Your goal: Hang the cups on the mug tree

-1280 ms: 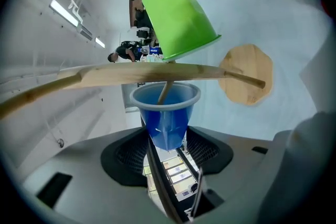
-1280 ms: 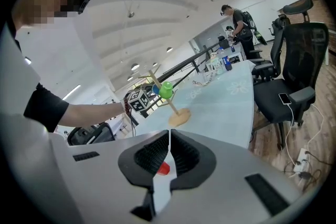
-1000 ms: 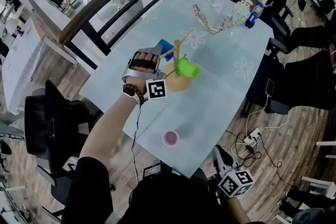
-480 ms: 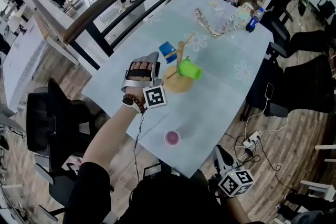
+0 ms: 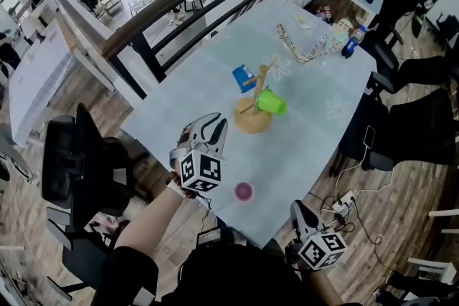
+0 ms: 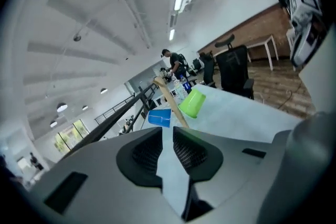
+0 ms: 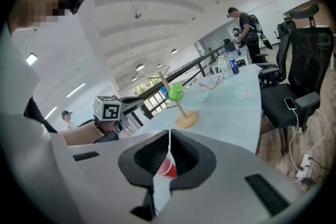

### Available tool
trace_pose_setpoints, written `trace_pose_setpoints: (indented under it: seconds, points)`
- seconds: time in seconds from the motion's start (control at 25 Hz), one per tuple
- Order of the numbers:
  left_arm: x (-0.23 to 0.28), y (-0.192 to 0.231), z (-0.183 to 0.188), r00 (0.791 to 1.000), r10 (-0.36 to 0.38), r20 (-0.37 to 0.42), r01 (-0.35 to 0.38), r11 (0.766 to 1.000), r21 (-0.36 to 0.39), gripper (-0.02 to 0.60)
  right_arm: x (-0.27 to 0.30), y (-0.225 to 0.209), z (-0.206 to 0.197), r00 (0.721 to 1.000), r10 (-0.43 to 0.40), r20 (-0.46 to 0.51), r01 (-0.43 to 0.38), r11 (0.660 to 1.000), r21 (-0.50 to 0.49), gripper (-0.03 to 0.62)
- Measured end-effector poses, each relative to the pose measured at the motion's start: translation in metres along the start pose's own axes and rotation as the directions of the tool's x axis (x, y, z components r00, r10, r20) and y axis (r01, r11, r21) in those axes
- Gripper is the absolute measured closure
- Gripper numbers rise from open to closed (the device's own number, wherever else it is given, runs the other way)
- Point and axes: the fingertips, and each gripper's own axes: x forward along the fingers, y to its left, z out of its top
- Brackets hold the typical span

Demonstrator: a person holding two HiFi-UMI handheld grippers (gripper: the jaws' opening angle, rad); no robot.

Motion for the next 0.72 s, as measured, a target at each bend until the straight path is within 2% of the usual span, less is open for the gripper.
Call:
trace_pose_setpoints:
  seconds: [0.12, 0.28, 0.4, 0.52, 0.6, 0.72]
  points:
    - [-0.037, -0.008, 0.007, 0.996, -0.029, 0.079, 0.041, 0.988, -0.152, 0.534, 0.002, 0.014, 0.001, 1.000, 0.013, 0.002, -0.013, 1.000, -0.016, 0.559]
    - [-0.081, -0.021, 0.009, 0.990, -0.034, 0.140, 0.071, 0.962, -0.263, 0.548, 0.002, 0.030, 0.002, 1.000, 0.009, 0.015, -0.008, 0.999, -0.045, 0.559]
    - [-0.105, -0.024, 0.004, 0.987, -0.072, 0.145, 0.122, 0.922, -0.367, 0.551, 0.001, 0.040, 0.001, 1.000, -0.001, 0.022, 0.002, 0.998, -0.056, 0.559]
    - [-0.125, -0.027, -0.011, 0.984, -0.105, 0.147, 0.164, 0.864, -0.477, 0.554, 0.001, 0.048, -0.004, 0.999, -0.010, 0.031, 0.012, 0.998, -0.065, 0.559]
    - [-0.134, -0.034, -0.024, 0.981, -0.128, 0.147, 0.186, 0.835, -0.518, 0.554, 0.002, 0.053, -0.004, 0.999, -0.016, 0.042, 0.019, 0.997, -0.073, 0.559]
    - [-0.144, -0.042, -0.035, 0.978, -0.155, 0.140, 0.207, 0.810, -0.549, 0.554, 0.002, 0.062, -0.005, 0.998, -0.029, 0.049, 0.033, 0.997, -0.077, 0.559]
